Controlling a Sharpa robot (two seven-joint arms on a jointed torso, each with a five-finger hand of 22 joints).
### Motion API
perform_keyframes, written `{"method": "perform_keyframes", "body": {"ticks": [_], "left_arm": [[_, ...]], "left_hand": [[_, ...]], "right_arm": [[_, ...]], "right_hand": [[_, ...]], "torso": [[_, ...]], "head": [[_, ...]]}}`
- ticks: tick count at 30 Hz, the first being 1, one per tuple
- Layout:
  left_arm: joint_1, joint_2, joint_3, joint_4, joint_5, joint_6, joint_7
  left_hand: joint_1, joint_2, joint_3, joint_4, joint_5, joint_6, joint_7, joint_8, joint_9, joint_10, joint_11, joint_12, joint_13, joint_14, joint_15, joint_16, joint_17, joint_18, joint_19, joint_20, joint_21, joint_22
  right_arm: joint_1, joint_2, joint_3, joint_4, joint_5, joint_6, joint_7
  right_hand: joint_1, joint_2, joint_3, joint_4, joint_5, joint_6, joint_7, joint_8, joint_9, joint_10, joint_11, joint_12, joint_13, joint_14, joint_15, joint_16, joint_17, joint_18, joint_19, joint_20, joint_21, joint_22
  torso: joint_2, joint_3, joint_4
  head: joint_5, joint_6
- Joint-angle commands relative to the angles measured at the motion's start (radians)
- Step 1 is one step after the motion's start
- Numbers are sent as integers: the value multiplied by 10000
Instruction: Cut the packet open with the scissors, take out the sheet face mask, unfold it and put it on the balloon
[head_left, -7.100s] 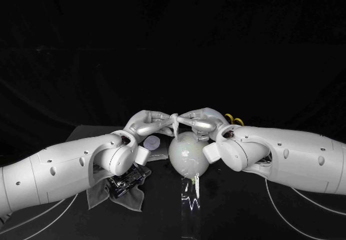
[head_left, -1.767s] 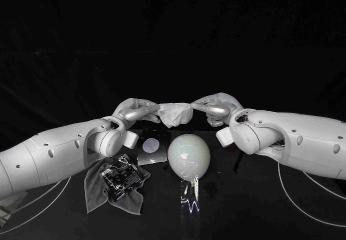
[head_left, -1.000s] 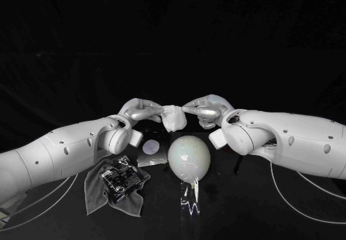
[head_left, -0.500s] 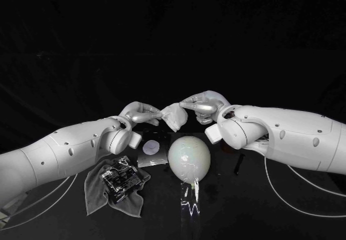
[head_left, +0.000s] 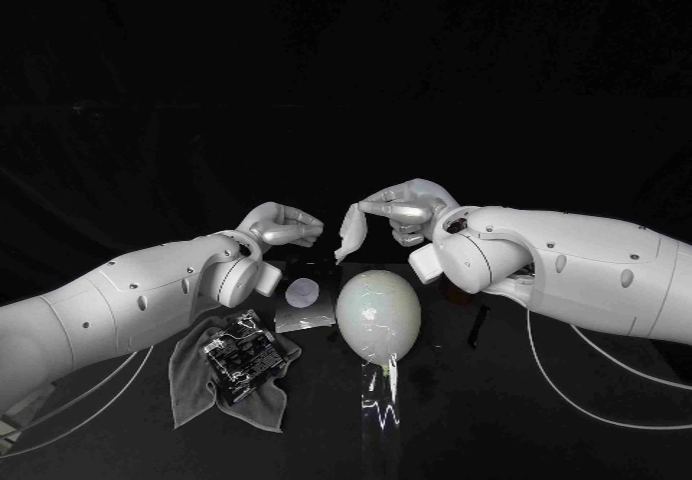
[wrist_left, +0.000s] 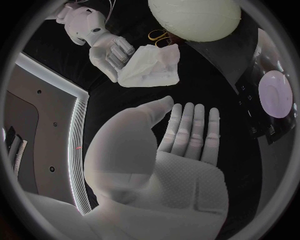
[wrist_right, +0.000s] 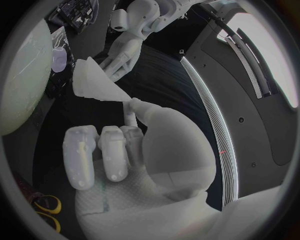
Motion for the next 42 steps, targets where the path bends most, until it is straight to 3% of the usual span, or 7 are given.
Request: {"method": "perform_keyframes", "body": {"ticks": [1, 6, 9, 14, 22, 37, 42], "left_arm": [[2, -49, 4, 93, -31, -357, 618], [-52, -216, 2, 457, 165, -386, 1374], [-90, -359, 5, 812, 313, -260, 2036], [-126, -492, 9, 1217, 494, 20, 2730], [-181, -578, 10, 1602, 99, 178, 2918], [-311, -274, 7, 1490, -564, -314, 2217], [-330, -188, 6, 1432, -720, -600, 2054]], "left_hand": [[59, -107, 87, -33, 29, -90, 165, -35, -21, -136, 16, -72, 0, -100, 38, -286, -181, -133, -79, -7, -269, -192], [134, -59, 178, -56, 32, 266, 106, 215, 55, 236, -92, 128, 42, 431, -83, -322, -290, 2, 368, -34, -315, -315], [218, 116, 189, -53, 58, 696, -135, 478, 148, 1060, -416, 525, 139, 1605, -445, 2, -231, 413, 1329, -125, 100, -185], [132, 280, 144, 84, 31, 920, -256, 585, 185, 1244, -514, 486, 80, 1783, -509, -265, -372, 509, 1517, -92, 123, -205], [99, 71, -171, 42, 31, 1284, -434, 719, 255, 1797, -702, 411, 55, 2426, -676, -626, -504, 654, 1899, -105, 139, -268], [-117, -517, -406, 39, 32, 600, -35, 101, -19, 1134, -315, -262, -14, 2179, -412, -1211, -666, 605, 1887, -69, -118, -466], [-92, -554, -457, 46, 30, 487, 33, -23, -82, 1020, -255, -371, -8, 2140, -366, -1298, -674, 600, 1866, -58, -221, -540]], "right_arm": [[11, 15, 10, -28, -58, 83, -192], [11, 16, 10, -48, -82, 50, -269], [11, 27, 9, -59, -96, 39, -305], [10, 45, 8, -93, -111, 0, -347], [7, 33, 6, -90, -121, -10, -377], [4, -23, 5, 124, -169, 21, -373], [4, -30, 5, 205, -181, 36, -375]], "right_hand": [[-13, 98, 303, -231, 49, 45, -18, 136, 897, 1034, -60, 52, 2630, 1027, -61, 35, 2635, -128, 1042, -63, 48, 2619], [-19, 100, 313, -238, 49, 39, -18, 142, 906, 1034, -59, 52, 2630, 1027, -60, 35, 2635, -127, 1042, -63, 47, 2619], [-19, 100, 313, -238, 49, 39, -18, 142, 906, 1034, -59, 52, 2630, 1027, -60, 35, 2635, -127, 1042, -63, 47, 2619], [-25, 100, 319, -242, 50, 36, -18, 147, 912, 1034, -59, 52, 2630, 1027, -60, 35, 2635, -126, 1040, -63, 43, 2618], [-30, 100, 324, -245, 49, 32, -17, 151, 917, 1034, -59, 52, 2630, 1027, -60, 35, 2635, -128, 1043, -62, 49, 2620], [-30, 100, 324, -245, 49, 32, -17, 151, 917, 1034, -59, 52, 2630, 1027, -60, 35, 2635, -128, 1043, -62, 49, 2620], [-30, 100, 324, -245, 49, 32, -17, 151, 917, 1034, -59, 52, 2630, 1027, -60, 35, 2635, -128, 1043, -62, 49, 2620]], "torso": [[-2, 9, -9], [11, 3, -16], [15, -1, -6], [2, 7, -2], [1, 12, -15], [-2, 8, -10], [-4, 10, -16]], "head": [[2, -4], [4, -2], [1, -6], [-3, -21], [9, -36], [10, -32], [15, -25]]}}
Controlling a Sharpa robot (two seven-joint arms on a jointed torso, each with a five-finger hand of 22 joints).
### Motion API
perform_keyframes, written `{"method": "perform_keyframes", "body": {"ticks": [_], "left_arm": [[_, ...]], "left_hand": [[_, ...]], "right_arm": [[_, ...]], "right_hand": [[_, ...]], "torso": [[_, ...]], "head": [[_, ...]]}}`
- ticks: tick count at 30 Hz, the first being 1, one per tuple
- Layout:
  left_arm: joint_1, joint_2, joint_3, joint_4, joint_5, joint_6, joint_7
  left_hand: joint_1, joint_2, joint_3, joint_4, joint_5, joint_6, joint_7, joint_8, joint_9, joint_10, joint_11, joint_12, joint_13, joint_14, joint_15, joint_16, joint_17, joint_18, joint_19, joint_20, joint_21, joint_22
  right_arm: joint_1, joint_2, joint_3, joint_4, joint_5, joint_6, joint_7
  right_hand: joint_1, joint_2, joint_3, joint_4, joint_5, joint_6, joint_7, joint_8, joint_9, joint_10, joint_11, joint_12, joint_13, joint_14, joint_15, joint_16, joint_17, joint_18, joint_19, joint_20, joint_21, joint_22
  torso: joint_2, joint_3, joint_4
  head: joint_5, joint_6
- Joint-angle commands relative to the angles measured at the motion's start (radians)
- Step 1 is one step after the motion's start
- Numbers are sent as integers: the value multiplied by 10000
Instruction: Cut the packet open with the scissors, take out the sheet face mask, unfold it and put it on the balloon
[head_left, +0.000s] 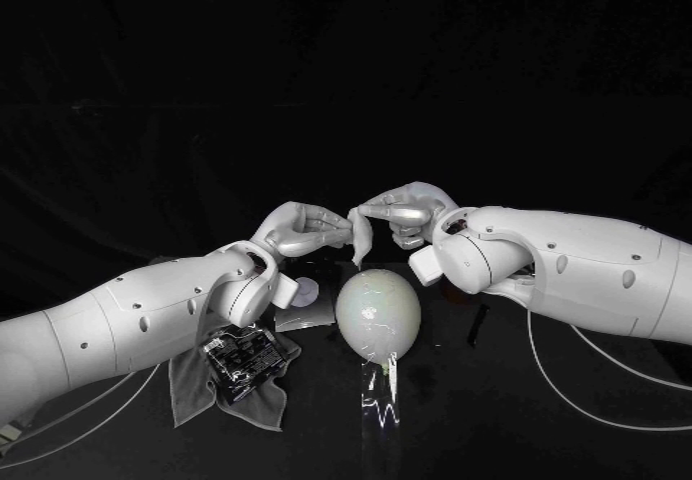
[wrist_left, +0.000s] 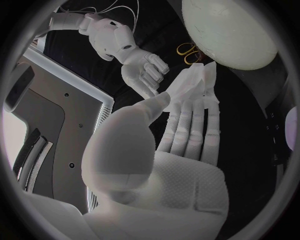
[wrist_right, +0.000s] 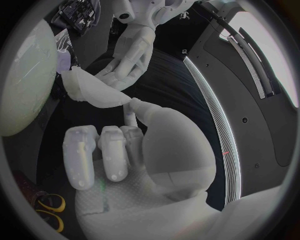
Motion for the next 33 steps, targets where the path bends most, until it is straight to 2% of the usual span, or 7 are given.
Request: {"method": "perform_keyframes", "body": {"ticks": [1, 17, 33], "left_arm": [[-5, 48, 11, -19, -362, -393, -228], [-13, 135, 10, -113, -514, -598, -482], [-13, 199, 9, -102, -594, -459, -590]], "left_hand": [[10, -73, -65, -10, 30, -65, 9, -47, -17, -67, 10, -51, 7, 10, 86, -77, -11, 53, -38, 17, -84, -24], [61, -57, -65, -24, 29, -49, 15, -60, -27, -62, 12, -64, 16, 38, 88, -84, -2, 57, -26, 17, -114, -50], [76, -128, -176, -19, 29, 0, 1, -105, -61, -10, -2, -89, 30, 243, 48, -27, 60, 36, -34, 32, -249, -152]], "right_arm": [[5, -1, 9, 66, -138, 75, 34], [5, 14, 9, 190, -172, 100, 30], [5, 53, 8, 182, -210, 98, 17]], "right_hand": [[-28, 103, 324, -244, 29, 58, -5, 151, 917, 1037, -62, 34, 2635, 1033, -65, 42, 2635, -128, 1046, -65, 39, 2617], [-28, 103, 324, -244, 29, 58, -5, 151, 917, 1037, -62, 34, 2635, 1033, -65, 42, 2635, -128, 1046, -65, 39, 2617], [-78, 107, 369, -273, 30, 25, -2, 188, 968, 1037, -58, 34, 2635, 1033, -62, 42, 2635, -125, 1040, -63, 29, 2613]], "torso": [[0, 2, 0], [4, 0, 11], [-1, 0, 10]], "head": [[9, 5], [9, 15], [7, -2]]}}
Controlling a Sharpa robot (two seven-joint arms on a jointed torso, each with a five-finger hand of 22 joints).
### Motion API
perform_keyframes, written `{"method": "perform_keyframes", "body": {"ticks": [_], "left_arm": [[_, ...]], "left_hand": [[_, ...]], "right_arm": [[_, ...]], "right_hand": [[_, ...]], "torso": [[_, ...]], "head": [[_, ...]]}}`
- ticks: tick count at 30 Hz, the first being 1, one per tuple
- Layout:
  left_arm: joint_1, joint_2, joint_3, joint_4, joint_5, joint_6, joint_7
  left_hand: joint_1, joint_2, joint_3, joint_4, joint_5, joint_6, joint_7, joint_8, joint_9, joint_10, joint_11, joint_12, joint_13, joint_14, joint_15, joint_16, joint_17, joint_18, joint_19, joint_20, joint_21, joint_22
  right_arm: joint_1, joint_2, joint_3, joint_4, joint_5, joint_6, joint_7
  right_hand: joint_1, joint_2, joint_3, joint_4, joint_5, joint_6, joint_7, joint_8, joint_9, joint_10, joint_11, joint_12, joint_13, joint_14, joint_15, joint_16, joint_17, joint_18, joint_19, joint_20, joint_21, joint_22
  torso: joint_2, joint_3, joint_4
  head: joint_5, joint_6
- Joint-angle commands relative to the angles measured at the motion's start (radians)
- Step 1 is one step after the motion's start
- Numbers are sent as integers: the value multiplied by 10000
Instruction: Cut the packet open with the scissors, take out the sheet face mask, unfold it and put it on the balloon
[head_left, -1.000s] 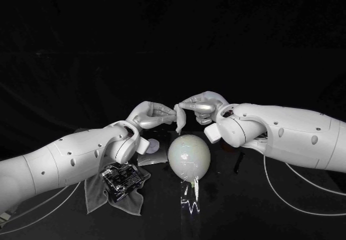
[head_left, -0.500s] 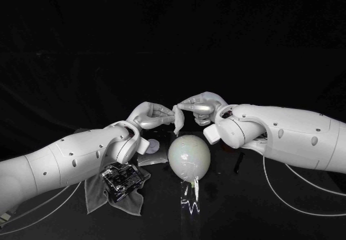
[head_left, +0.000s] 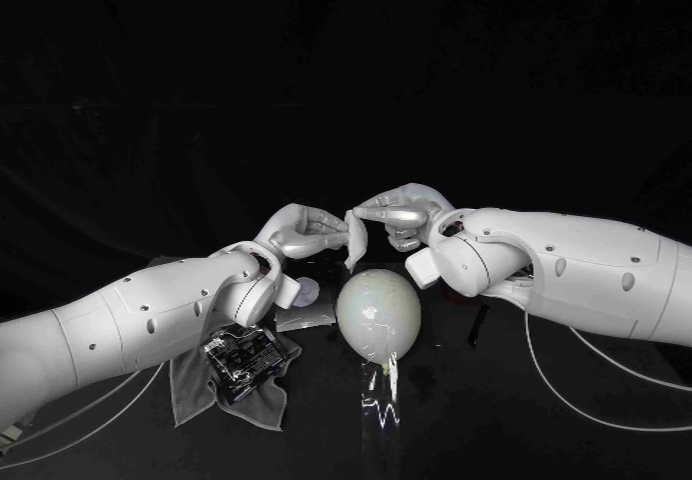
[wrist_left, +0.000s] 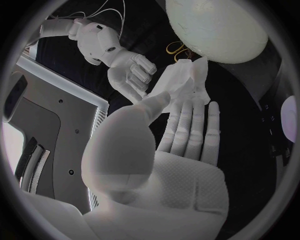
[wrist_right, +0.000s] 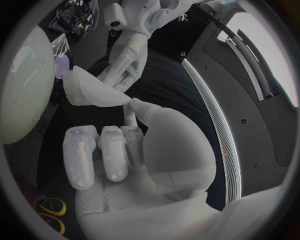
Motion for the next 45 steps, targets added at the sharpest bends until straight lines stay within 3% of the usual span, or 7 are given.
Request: {"method": "perform_keyframes", "body": {"ticks": [1, 12, 26, 27, 29, 32, 45], "left_arm": [[6, 35, 11, 33, -84, 77, -10], [6, 85, 12, 68, -90, 284, 11], [6, 141, 12, 90, -65, 502, -1], [6, 148, 12, 93, -61, 513, 7], [7, 164, 12, 95, -56, 533, 18], [7, 192, 13, 87, -42, 515, 49], [7, 117, 14, 64, 246, 203, 135]], "left_hand": [[13, -88, -82, -14, 28, -3, 6, -56, -17, -11, -3, -39, 12, 62, -18, 19, 20, 50, -44, 35, -63, -29], [-194, -209, -337, 120, 29, -44, 32, -148, -69, -45, 23, -89, 14, 34, 6, -41, 36, -7, -152, 48, -262, -161], [-476, -55, -606, 475, 32, 43, -1, -221, -121, -31, 9, -102, 28, 17, 10, -112, 74, -103, -271, 58, -540, -353], [-413, 198, -491, 548, 36, 203, -74, -153, -97, 74, -48, -50, 46, 61, -19, -98, 90, -112, -272, 56, -573, -379], [-280, 365, -353, 543, 37, 326, -156, -105, -82, 173, -115, -8, 56, 129, -70, -73, 112, -116, -260, 55, -599, -402], [104, 858, 237, 494, 33, 725, -354, 70, -21, 634, -329, 169, 94, 461, -247, 75, 216, -97, -153, 44, -654, -469], [382, 1262, 723, 244, 34, 1282, -662, 628, 320, 1556, -716, 646, 375, 1251, -646, 589, 501, 105, 505, -59, -248, -298]], "right_arm": [[5, 23, 8, -4, -129, 93, 36], [1, 75, 6, -37, -147, 99, 17], [-17, 121, -2, -70, -206, 109, -15], [-19, 122, -3, -62, -210, 111, -16], [-22, 122, -4, -49, -219, 113, -19], [-26, 120, -5, -37, -237, 111, -25], [-29, -18, -8, -81, -288, 67, -32]], "right_hand": [[43, 96, 274, -233, 23, 55, 6, 186, 967, 1053, -74, 33, 2635, 1025, -55, 42, 2629, -125, 1019, -42, 42, 2616], [43, 96, 274, -233, 23, 55, 6, 186, 967, 1053, -74, 33, 2635, 1025, -55, 42, 2629, -125, 1019, -42, 42, 2616], [24, 97, 291, -244, 23, 42, 7, 200, 986, 1053, -73, 33, 2635, 1025, -54, 42, 2629, -128, 1024, -41, 51, 2619], [24, 97, 291, -244, 23, 42, 7, 200, 986, 1053, -73, 33, 2635, 1025, -54, 42, 2629, -128, 1024, -41, 51, 2619], [24, 97, 291, -244, 23, 42, 7, 200, 986, 1053, -73, 33, 2635, 1025, -54, 42, 2629, -128, 1024, -41, 51, 2619], [24, 97, 291, -244, 23, 42, 7, 200, 986, 1053, -73, 33, 2635, 1025, -54, 42, 2629, -128, 1024, -41, 51, 2619], [18, 99, 297, -248, 23, 38, 8, 205, 993, 1053, -73, 33, 2635, 1025, -54, 42, 2629, -124, 1017, -41, 38, 2614]], "torso": [[-2, 3, -5], [-2, 2, -2], [3, 2, -2], [3, 3, -4], [1, 2, -5], [-4, 1, -8], [4, 3, -10]], "head": [[2, -5], [-19, -7], [-13, -30], [-14, -32], [-13, -33], [-1, -30], [3, -37]]}}
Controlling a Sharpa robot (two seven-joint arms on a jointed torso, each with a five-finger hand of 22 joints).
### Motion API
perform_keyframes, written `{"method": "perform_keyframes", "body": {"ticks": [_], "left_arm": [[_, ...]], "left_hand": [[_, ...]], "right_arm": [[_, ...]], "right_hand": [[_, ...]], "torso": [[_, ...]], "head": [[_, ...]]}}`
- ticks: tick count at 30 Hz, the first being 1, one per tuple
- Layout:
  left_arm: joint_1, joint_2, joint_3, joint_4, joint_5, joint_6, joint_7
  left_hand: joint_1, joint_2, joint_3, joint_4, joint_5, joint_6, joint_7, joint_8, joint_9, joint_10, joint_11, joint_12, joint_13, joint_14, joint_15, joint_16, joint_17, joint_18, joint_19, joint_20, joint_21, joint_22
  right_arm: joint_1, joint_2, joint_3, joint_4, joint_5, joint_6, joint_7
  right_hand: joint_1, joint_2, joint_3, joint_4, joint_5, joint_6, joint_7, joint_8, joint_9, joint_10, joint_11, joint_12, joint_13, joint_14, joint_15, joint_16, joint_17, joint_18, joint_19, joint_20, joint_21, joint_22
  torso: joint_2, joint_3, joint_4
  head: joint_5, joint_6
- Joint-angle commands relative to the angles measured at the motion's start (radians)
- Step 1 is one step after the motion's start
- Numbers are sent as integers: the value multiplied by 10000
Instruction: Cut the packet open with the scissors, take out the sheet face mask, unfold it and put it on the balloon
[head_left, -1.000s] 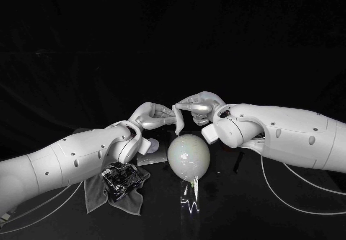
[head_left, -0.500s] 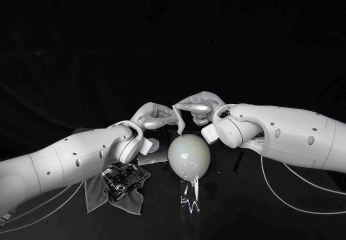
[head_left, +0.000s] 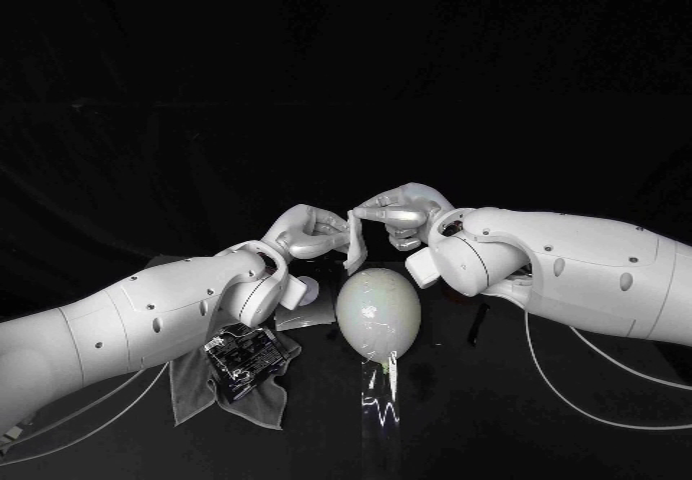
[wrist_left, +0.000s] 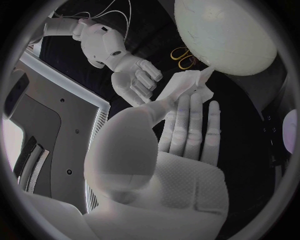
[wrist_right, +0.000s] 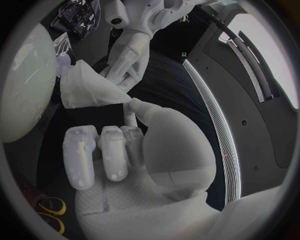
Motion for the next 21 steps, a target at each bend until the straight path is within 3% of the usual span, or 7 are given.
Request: {"method": "perform_keyframes", "body": {"ticks": [1, 21], "left_arm": [[8, -36, 13, 21, 251, -126, 168], [15, -402, 21, -19, 472, -587, 199]], "left_hand": [[21, 137, 132, -14, 52, 80, -46, 114, 283, 93, -30, 66, 53, 98, -21, 94, 40, 186, 96, -34, 109, 50], [-206, 25, 662, -123, 58, -66, -70, 435, 793, 86, -68, 320, 381, 79, -71, 352, 265, 158, 181, -193, 620, 391]], "right_arm": [[-3, -50, 4, -17, -152, 63, 22], [-13, -412, -34, -105, -497, 142, -240]], "right_hand": [[0, 81, 267, -216, 22, 58, -19, 93, 994, 1054, -74, 35, 2628, 1045, -73, 69, 2635, -124, 1036, -60, 37, 2610], [-11, 77, 274, -224, 22, 52, -19, 102, 1005, 1054, -73, 35, 2628, 1045, -73, 69, 2635, -126, 1039, -59, 43, 2611]], "torso": [[7, 0, 1], [4, 1, 5]], "head": [[1, -2], [28, 8]]}}
